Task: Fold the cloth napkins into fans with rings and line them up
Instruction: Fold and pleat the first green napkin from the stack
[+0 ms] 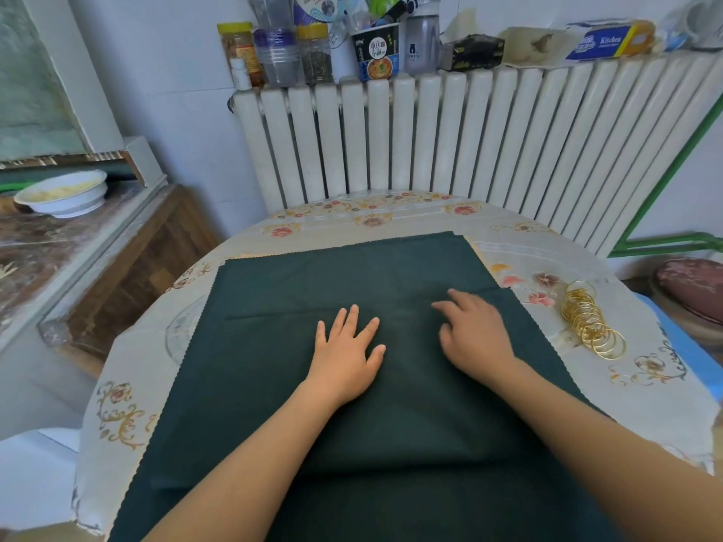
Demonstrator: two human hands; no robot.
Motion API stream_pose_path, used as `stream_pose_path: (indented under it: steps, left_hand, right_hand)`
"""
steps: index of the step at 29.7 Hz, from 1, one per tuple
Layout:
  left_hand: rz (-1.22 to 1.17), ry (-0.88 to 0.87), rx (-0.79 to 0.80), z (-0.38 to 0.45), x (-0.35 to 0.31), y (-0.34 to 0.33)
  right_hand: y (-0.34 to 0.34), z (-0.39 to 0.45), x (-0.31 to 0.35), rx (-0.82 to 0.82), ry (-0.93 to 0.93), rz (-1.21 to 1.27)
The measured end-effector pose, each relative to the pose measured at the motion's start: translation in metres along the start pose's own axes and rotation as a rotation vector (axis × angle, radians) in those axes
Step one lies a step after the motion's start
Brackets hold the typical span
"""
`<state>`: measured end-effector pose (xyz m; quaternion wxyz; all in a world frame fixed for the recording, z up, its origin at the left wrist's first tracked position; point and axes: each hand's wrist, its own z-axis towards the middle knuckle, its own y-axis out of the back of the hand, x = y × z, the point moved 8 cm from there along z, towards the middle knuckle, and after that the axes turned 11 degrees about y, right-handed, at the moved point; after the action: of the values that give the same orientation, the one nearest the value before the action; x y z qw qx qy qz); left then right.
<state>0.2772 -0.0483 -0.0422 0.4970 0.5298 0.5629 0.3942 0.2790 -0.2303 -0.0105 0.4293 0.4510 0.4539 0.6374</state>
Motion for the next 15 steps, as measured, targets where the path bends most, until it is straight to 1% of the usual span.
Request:
stream_pose_path:
  steps: [2, 4, 6, 7, 10, 12, 13, 15]
  left_hand:
    - [-0.010, -0.011, -0.007, -0.021, -0.011, 0.003]
    - [-0.027, 0.031, 0.033, -0.048, -0.016, -0.002]
    - [-0.020, 0.060, 0.095, -0.071, -0.017, -0.014]
    - [0.005, 0.058, 0.100, -0.079, -0.017, -0.019]
    - [0.075, 0.029, 0.016, -0.084, -0.014, -0.028]
    - [0.056, -0.003, -0.034, -0.084, -0.014, -0.026]
    - [0.022, -0.043, -0.048, -0.085, -0.014, -0.024]
    - [-0.106, -0.152, -0.080, -0.096, -0.013, -0.018]
  right_hand:
    - [-0.008, -0.025, 0.013, 0.092, -0.022, 0.053]
    - [-0.016, -0.053, 0.016, 0.190, -0.072, 0.042]
    - [-0.020, -0.078, 0.014, 0.241, -0.110, -0.005]
    - [-0.020, -0.087, 0.014, 0.244, -0.116, -0.027]
    - [-0.021, -0.096, 0.011, 0.200, -0.136, -0.064]
    - [-0.020, -0.096, 0.012, 0.157, -0.144, -0.060]
    - [-0.016, -0.096, 0.014, 0.111, -0.122, -0.045]
    - [0.000, -0.101, 0.027, -0.029, 0.035, 0.070]
